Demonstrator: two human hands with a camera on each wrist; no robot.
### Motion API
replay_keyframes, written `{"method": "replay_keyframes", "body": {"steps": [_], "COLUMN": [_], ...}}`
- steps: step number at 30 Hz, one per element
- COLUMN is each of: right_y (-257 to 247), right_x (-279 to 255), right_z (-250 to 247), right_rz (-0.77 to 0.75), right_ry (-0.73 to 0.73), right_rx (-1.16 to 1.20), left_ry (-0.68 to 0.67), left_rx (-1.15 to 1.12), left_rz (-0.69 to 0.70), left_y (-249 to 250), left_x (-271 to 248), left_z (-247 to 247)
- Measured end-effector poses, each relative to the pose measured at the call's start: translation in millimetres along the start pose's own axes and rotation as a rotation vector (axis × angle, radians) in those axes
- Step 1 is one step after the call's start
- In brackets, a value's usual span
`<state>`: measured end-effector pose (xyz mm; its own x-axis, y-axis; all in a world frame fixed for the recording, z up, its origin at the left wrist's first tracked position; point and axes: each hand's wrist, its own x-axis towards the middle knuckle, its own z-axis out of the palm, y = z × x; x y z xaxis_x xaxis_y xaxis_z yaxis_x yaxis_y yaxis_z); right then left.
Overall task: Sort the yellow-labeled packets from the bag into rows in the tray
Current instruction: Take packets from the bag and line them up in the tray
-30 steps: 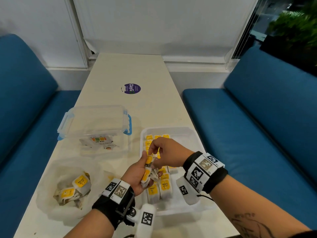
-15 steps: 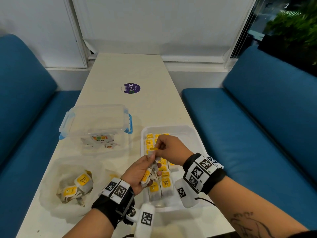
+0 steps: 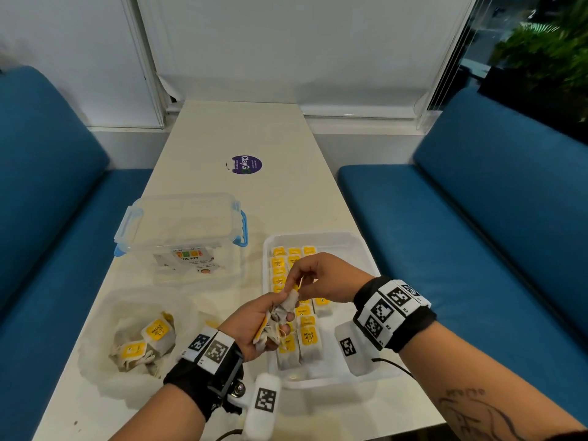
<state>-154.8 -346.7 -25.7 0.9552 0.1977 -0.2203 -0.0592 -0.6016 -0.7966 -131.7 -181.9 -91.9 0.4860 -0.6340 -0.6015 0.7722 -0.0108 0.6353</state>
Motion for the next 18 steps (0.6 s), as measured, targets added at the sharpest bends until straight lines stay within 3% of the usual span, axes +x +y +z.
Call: {"method": "replay_keyframes", "body": {"steps": [12, 18], "right_y": [3.1, 4.5], "right_x": [-4.4, -3.7], "right_z": [-4.0, 2.2], "right_rz": [-0.01, 0.18], "right_ry": [0.063, 0.002], "right_rx": [-0.026, 0.016], "left_ry": [-0.01, 0.031], "left_rx": [-0.044, -0.007], "left_rz": [-0.01, 0.08], "left_y": [1.3, 0.3], "left_x": [-7.1, -10.4], "left_z": [2.2, 9.2]}}
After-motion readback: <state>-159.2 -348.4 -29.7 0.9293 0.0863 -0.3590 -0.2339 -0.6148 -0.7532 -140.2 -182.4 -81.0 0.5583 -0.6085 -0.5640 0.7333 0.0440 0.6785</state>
